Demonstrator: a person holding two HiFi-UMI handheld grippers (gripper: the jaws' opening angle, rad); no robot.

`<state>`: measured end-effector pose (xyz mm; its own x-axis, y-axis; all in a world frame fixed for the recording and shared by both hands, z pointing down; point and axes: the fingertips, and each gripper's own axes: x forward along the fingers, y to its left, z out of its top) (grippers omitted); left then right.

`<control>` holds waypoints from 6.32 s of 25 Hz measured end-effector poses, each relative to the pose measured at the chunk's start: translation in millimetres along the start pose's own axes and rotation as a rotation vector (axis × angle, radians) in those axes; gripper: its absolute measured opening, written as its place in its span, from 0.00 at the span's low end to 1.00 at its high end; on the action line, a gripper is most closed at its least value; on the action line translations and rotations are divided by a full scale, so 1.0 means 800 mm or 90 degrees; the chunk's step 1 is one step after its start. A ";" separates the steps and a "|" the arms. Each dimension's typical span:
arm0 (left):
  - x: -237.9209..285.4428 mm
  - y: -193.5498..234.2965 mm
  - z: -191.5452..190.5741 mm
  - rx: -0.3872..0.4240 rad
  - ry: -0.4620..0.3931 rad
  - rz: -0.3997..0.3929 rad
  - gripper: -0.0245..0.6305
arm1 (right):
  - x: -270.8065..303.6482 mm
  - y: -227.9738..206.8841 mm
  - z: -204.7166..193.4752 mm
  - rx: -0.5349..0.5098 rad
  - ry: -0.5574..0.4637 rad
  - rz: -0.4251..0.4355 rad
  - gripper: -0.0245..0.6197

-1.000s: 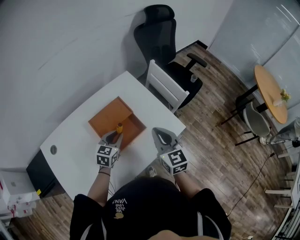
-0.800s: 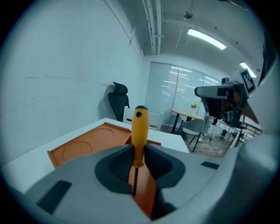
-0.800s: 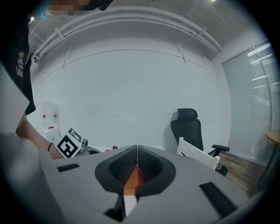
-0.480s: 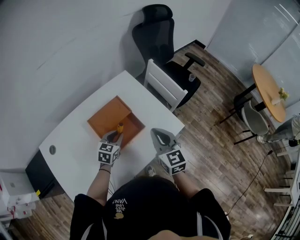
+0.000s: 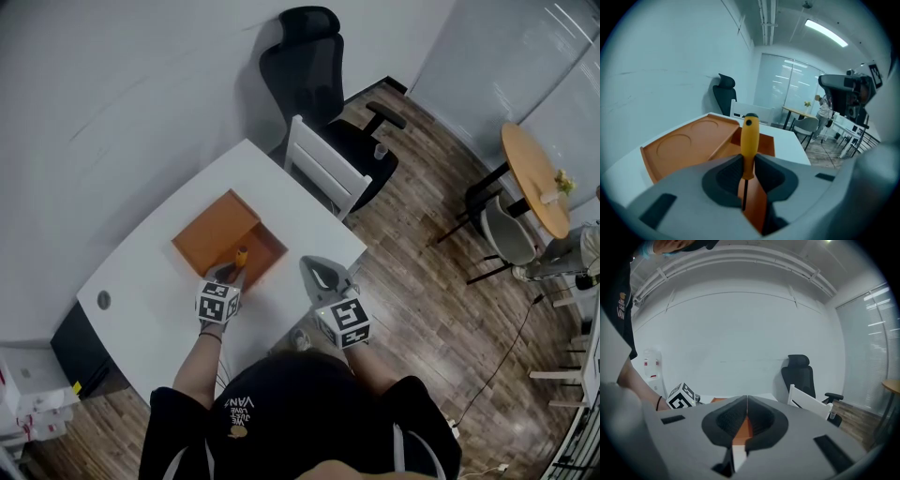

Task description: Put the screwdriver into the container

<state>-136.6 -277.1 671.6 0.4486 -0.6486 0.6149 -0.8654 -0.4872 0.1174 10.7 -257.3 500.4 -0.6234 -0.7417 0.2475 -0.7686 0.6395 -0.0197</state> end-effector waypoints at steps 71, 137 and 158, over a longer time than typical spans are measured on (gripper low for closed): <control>0.077 0.004 -0.055 -0.028 0.322 -0.021 0.17 | 0.003 -0.003 -0.010 0.009 0.009 0.031 0.06; -0.079 -0.040 0.136 0.025 -0.176 0.006 0.06 | 0.012 0.040 0.013 -0.029 -0.019 0.084 0.06; -0.188 -0.057 0.163 0.054 -0.289 0.075 0.06 | 0.019 0.055 0.036 -0.039 -0.043 0.125 0.06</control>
<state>-135.3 -233.1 471.9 0.4178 -0.8826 0.2154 -0.9030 -0.4295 -0.0084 -36.7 -246.2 475.6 -0.7702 -0.6123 0.1785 -0.6227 0.7825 -0.0023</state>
